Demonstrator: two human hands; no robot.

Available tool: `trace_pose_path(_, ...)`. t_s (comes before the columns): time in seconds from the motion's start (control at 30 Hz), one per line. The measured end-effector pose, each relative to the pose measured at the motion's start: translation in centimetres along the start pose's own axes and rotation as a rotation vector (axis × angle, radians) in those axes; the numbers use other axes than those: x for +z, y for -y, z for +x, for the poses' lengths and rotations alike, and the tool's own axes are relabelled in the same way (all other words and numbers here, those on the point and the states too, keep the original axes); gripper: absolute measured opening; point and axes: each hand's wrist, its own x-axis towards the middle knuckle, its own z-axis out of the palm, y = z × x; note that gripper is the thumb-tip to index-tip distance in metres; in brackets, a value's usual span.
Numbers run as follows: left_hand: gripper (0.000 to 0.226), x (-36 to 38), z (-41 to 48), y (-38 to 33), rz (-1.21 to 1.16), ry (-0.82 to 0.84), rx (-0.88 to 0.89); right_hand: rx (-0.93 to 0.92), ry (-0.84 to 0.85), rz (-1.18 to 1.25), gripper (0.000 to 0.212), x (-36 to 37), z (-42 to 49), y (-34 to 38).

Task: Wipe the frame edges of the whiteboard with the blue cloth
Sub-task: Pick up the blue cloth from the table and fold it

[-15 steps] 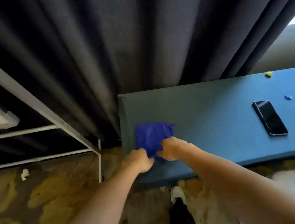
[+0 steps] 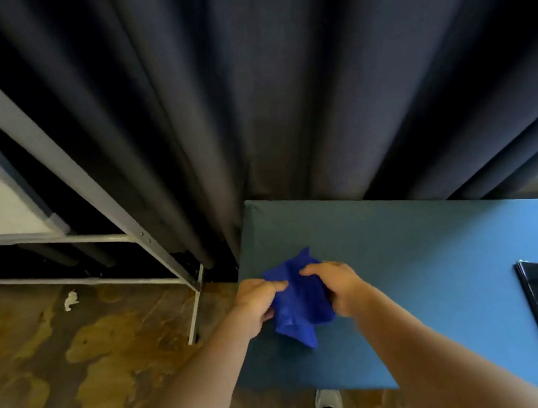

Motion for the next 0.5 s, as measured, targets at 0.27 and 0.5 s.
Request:
trace_pose_path(0.27, 0.039, -11.7, -10.5, -9.4, -0.503, 0.330, 0.324, -0.272, 0.338, 0.052, 0.037, 10.0, -8.8, 5.8)
trace_pose_path(0.5, 0.063, -28.7, -21.3, -13.3, -0.394, 0.263, 0.680, -0.275, 0.789, 0.082, 0.049, 26.0, -19.6, 4.2)
